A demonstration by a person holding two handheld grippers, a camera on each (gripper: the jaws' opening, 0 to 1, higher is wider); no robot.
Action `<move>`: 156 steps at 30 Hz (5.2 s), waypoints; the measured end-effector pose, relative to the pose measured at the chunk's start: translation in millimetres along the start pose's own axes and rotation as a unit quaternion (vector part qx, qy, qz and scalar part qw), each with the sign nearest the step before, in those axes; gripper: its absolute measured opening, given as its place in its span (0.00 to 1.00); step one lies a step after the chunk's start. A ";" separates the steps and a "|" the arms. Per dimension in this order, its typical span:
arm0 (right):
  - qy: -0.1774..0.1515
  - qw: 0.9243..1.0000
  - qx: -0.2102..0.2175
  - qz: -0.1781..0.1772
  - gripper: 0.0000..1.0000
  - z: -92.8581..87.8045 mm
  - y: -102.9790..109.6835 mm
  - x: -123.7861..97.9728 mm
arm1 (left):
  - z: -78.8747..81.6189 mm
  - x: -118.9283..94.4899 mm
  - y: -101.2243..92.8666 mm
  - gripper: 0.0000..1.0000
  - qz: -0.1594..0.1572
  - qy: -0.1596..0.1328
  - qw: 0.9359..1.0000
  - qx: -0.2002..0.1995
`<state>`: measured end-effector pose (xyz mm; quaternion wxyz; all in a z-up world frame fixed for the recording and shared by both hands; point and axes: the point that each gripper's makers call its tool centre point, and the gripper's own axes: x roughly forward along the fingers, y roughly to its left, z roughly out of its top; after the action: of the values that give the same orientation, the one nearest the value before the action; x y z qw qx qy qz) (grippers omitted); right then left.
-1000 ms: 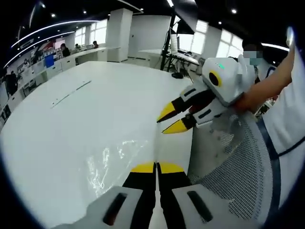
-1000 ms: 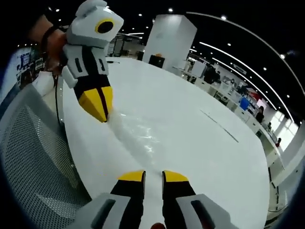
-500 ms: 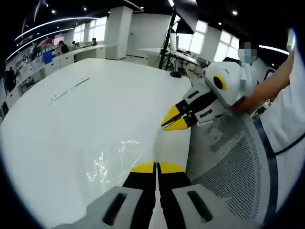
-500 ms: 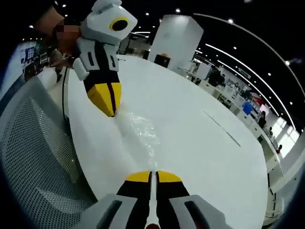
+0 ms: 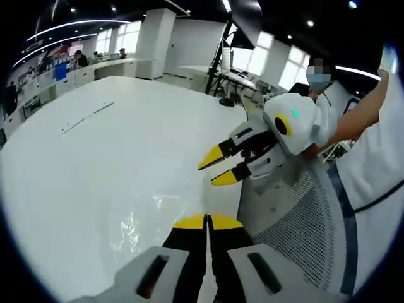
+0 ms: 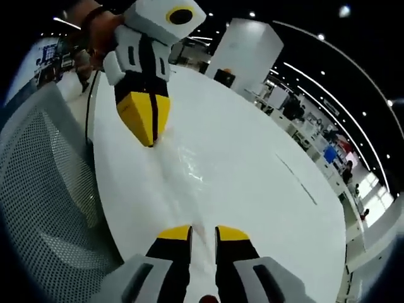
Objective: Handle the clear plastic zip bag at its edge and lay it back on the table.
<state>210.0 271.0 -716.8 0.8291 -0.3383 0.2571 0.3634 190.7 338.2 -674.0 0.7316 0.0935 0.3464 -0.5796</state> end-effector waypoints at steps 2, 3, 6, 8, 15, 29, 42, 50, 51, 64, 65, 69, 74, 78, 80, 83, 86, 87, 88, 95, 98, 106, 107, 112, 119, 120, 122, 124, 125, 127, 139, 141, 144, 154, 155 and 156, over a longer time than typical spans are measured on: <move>-0.001 1.000 -0.004 0.005 0.02 1.0 1.6 0.3 | -0.4 -1.0 0.3 0.00 0.001 0.001 1.000 0.000; -0.001 1.000 -0.006 0.007 0.02 1.7 2.2 -0.1 | -0.7 -1.2 0.9 0.00 0.003 0.001 1.000 -0.001; 0.000 1.000 -0.011 0.012 0.00 2.6 3.9 -0.1 | -3.5 -2.4 7.1 0.00 0.012 0.001 1.000 -0.004; 0.000 1.000 -0.013 0.014 0.00 3.4 5.4 -0.4 | -6.5 -1.8 10.1 0.00 0.020 0.006 1.000 0.000; 0.016 0.999 -0.041 0.017 0.00 5.4 10.0 7.0 | -8.0 -6.4 21.4 0.01 0.068 0.015 0.996 0.051; 0.032 0.994 -0.100 0.027 0.00 29.6 9.4 13.4 | 7.8 -19.2 35.5 0.25 0.172 0.049 0.950 0.255; 0.025 0.993 -0.105 0.040 0.00 38.1 12.0 18.0 | 12.6 -10.5 28.6 0.01 0.170 0.066 0.930 0.320; 0.010 0.996 -0.086 0.031 0.04 40.5 9.2 16.7 | 4.9 -7.9 35.3 0.00 0.160 0.080 0.934 0.310; 0.001 0.996 -0.078 0.032 0.06 43.3 9.9 16.8 | 4.0 -7.5 35.4 0.00 0.159 0.081 0.934 0.310; -0.056 0.994 -0.077 0.048 0.13 70.9 16.3 21.2 | -0.2 -3.7 33.9 0.00 0.146 0.089 0.935 0.312; -0.057 0.994 -0.078 0.052 0.13 72.4 17.5 21.8 | -0.7 -3.4 33.3 0.00 0.145 0.090 0.935 0.312; -0.059 0.993 -0.086 0.060 0.12 75.7 20.9 23.1 | -1.8 -2.6 32.3 0.00 0.143 0.092 0.935 0.313; -0.062 0.991 -0.095 0.065 0.10 79.6 24.9 23.1 | -2.1 -2.5 31.1 0.00 0.142 0.093 0.933 0.316; -0.065 0.990 -0.099 0.070 0.09 83.5 26.9 23.6 | -2.1 -2.7 28.0 0.00 0.140 0.095 0.931 0.324; -0.064 0.990 -0.104 0.073 0.08 84.2 27.8 26.2 | -2.2 -2.6 25.5 0.00 0.138 0.097 0.928 0.331; -0.063 0.989 -0.112 0.078 0.06 83.7 29.8 24.7 | -2.4 -2.2 23.2 0.00 0.135 0.099 0.926 0.338; -0.063 0.986 -0.131 0.087 0.01 83.9 35.2 24.3 | -2.4 -2.6 22.8 0.00 0.136 0.101 0.924 0.344; -0.063 0.985 -0.133 0.089 0.01 84.1 37.1 23.3 | -3.1 -3.0 22.5 0.00 0.135 0.105 0.923 0.345; -0.062 0.985 -0.134 0.090 0.01 84.4 37.6 22.6 | -3.1 -3.0 21.8 0.00 0.134 0.105 0.923 0.346; -0.058 0.985 -0.136 0.094 0.00 84.8 39.5 23.3 | -6.9 -2.6 22.5 0.00 0.131 0.109 0.923 0.346; -0.056 0.985 -0.136 0.095 0.00 84.6 39.7 23.7 | -8.2 -2.4 22.5 0.00 0.130 0.110 0.924 0.342; -0.048 0.985 -0.137 0.096 0.00 79.7 41.9 27.2 | -11.7 -2.0 22.2 0.00 0.129 0.115 0.924 0.340; -0.048 0.985 -0.136 0.096 0.00 79.6 41.9 27.1 | -11.7 -2.1 22.2 0.00 0.129 0.115 0.925 0.338; -0.049 0.985 -0.134 0.095 0.00 79.1 40.9 27.3 | -11.3 -2.6 22.9 0.00 0.132 0.113 0.928 0.328; -0.045 0.985 -0.139 0.096 0.00 76.7 41.6 24.8 | -13.4 -3.4 23.6 0.00 0.134 0.115 0.929 0.325; -0.044 0.985 -0.140 0.095 0.00 76.1 41.4 24.7 | -13.4 -3.8 23.6 0.00 0.134 0.115 0.929 0.325; -0.042 0.985 -0.138 0.095 0.00 75.1 40.8 23.6 | -14.0 -4.8 23.8 0.00 0.135 0.116 0.930 0.322; -0.041 0.985 -0.136 0.094 0.00 74.2 40.1 24.4 | -14.5 -5.4 24.4 0.00 0.136 0.116 0.930 0.321; -0.040 0.986 -0.135 0.094 0.00 73.3 40.0 24.5 | -14.9 -5.7 24.6 0.00 0.137 0.117 0.930 0.321; -0.038 0.986 -0.134 0.093 0.00 71.1 40.6 23.9 | -15.7 -6.2 25.1 0.00 0.138 0.117 0.931 0.318; -0.031 0.987 -0.131 0.091 0.00 68.3 38.8 21.0 | -26.5 -8.6 37.7 0.00 0.148 0.128 0.935 0.295; -0.031 0.987 -0.131 0.090 0.00 68.3 38.5 20.2 | -27.5 -8.9 37.7 0.00 0.149 0.129 0.935 0.295; -0.029 0.987 -0.131 0.091 0.00 66.9 38.4 19.8 | -29.4 -9.7 38.7 0.00 0.150 0.130 0.936 0.291; -0.023 0.987 -0.128 0.092 0.00 59.7 38.7 23.4 | -35.6 -13.8 42.9 0.00 0.157 0.135 0.937 0.283; -0.021 0.987 -0.129 0.091 0.00 59.3 38.5 23.1 | -36.0 -14.1 43.3 0.00 0.157 0.136 0.937 0.282; -0.021 0.987 -0.129 0.091 0.00 58.8 38.3 22.7 | -36.6 -14.4 43.7 0.00 0.158 0.136 0.937 0.281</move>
<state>204.6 344.1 -708.8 0.7471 -0.4100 0.2207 0.4744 214.7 382.8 -703.8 0.7033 0.4267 0.2461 -0.5125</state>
